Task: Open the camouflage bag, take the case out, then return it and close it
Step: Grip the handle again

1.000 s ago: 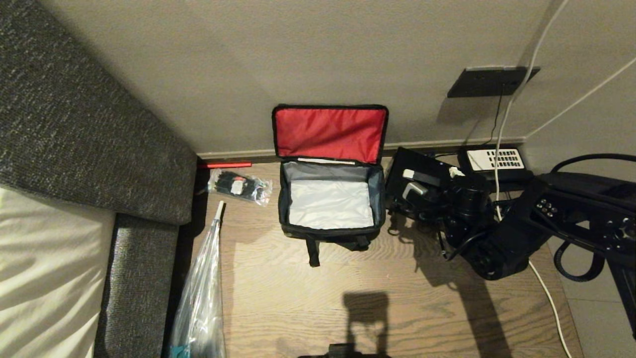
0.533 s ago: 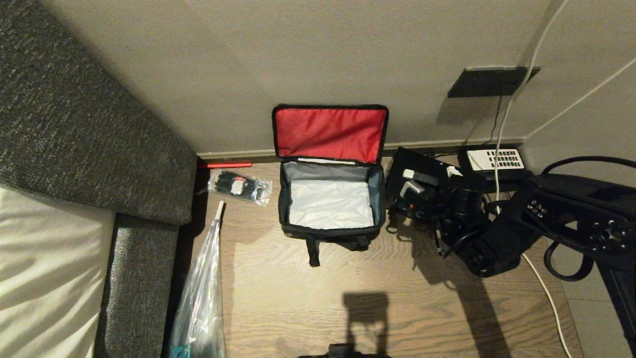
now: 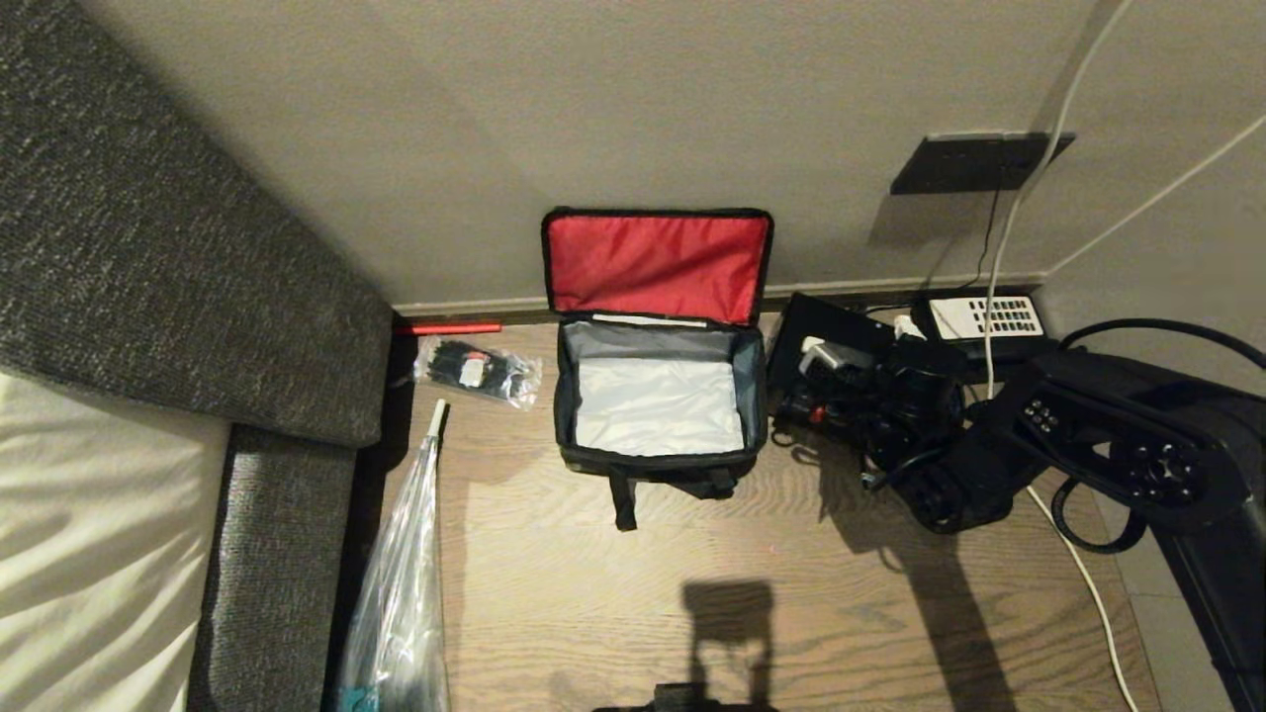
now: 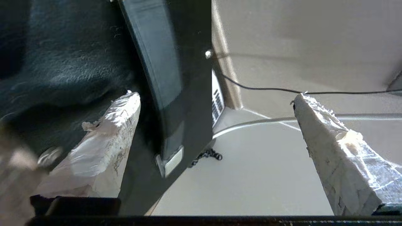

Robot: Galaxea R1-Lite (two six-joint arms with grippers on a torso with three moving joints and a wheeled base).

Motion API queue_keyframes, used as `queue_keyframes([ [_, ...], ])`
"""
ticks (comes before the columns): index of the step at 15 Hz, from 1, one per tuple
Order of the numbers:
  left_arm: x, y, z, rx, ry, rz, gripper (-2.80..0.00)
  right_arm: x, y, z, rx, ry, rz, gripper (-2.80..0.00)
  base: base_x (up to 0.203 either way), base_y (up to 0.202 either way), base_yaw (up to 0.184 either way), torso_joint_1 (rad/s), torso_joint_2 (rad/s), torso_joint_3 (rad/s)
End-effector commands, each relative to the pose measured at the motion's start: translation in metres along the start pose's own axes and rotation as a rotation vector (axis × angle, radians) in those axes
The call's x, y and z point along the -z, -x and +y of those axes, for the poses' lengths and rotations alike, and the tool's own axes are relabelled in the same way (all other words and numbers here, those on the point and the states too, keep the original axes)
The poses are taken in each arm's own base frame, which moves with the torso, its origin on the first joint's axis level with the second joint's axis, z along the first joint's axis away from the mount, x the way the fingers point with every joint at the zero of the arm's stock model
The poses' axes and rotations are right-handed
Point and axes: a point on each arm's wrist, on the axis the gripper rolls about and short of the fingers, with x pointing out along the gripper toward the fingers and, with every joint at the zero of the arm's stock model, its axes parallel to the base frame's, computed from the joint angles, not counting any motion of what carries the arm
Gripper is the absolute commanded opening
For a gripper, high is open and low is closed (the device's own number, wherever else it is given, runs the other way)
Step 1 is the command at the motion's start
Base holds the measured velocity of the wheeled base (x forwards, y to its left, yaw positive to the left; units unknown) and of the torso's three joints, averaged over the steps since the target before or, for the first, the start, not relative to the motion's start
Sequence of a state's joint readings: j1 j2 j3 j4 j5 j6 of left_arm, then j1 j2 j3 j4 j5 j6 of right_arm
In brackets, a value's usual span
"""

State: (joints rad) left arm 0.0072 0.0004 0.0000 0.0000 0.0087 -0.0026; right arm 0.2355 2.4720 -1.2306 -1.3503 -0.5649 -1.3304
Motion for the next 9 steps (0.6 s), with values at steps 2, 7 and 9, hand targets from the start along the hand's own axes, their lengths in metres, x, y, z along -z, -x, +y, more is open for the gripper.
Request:
queue_keyframes([
  [2,0.0,0.0,0.0,-0.001,-0.001,0.0,-2.8,0.009,-0.014,0.006,0.048,-0.016,0.008,0.0,0.0,0.0,0.0,0.0,0.0,0.0],
  [7,0.0,0.0,0.0,-0.001,-0.001,0.0,-2.8,0.019,-0.02,0.01,0.083,-0.027,0.008,0.0,0.0,0.0,0.0,0.0,0.0,0.0],
  [9,0.0,0.0,0.0,-0.001,-0.001,0.001,-2.8,0.02,-0.021,0.014,0.082,-0.046,0.009,0.0,0.0,0.0,0.0,0.0,0.0,0.0],
])
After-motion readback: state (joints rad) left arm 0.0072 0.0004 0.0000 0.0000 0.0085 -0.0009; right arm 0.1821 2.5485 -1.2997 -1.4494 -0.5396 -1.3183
